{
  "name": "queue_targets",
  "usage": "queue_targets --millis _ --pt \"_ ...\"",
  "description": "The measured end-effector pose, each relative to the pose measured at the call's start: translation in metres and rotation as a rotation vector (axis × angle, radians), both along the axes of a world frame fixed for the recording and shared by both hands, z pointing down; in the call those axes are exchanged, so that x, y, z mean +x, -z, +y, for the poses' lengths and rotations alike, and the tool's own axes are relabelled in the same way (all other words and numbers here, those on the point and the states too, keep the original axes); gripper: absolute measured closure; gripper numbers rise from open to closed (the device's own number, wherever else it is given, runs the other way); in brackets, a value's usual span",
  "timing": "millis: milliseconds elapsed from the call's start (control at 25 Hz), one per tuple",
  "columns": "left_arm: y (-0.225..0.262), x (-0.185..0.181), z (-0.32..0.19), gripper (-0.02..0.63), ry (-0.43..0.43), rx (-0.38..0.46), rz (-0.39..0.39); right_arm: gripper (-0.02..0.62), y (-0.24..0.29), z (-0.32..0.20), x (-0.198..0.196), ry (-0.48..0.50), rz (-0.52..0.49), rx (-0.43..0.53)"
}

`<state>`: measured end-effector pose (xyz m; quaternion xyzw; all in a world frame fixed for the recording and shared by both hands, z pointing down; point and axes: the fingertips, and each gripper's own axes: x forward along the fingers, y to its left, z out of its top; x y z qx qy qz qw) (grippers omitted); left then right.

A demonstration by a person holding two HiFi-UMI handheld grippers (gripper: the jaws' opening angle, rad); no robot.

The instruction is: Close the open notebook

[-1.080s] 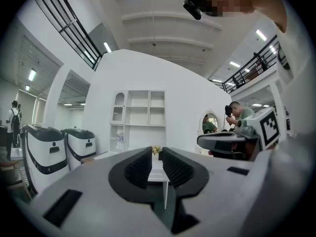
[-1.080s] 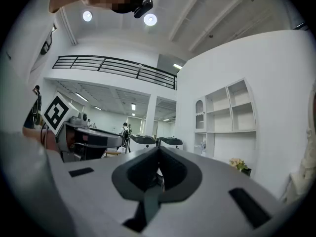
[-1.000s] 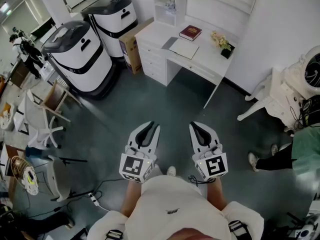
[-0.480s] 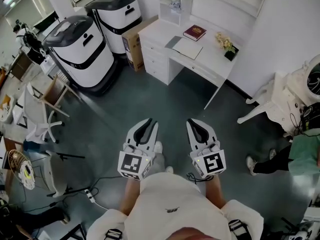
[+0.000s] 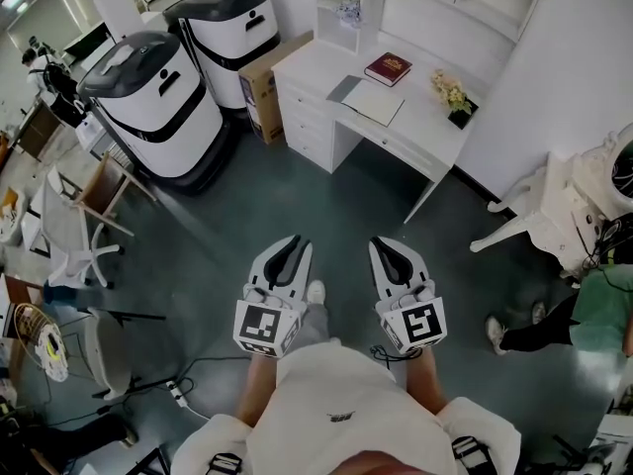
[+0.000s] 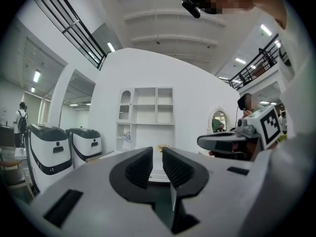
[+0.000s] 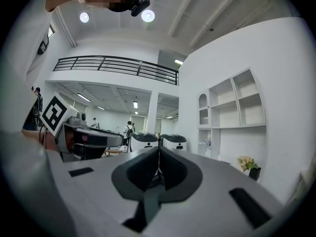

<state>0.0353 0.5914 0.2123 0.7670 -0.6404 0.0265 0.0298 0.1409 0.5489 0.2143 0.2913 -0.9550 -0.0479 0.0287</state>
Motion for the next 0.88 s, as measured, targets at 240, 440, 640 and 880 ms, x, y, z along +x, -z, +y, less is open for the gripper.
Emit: queue_targets --millis 240,440,640,880 --pt "-0.007 -0.02 -0.043 0.606 -0.003 -0.016 0.004 0.598 -0.008 -0.043 -0.02 -0.004 0.005 -0.022" --pt "-0.011 -0.045 -0.083 0.606 0.0 -0.029 0.011 0.598 -0.011 -0.081 -0.046 0.003 0.01 -0.034" --pt "-0.015 -0.069 -0.116 0.606 -0.007 -0.045 0.016 0.598 -0.013 -0.115 -0.068 -0.009 0.022 -0.045" --pt "-0.017 -0.092 -0.151 0.606 -0.019 -0.051 0.022 0.598 -0.014 -0.149 -0.089 -0.029 0.027 -0.056"
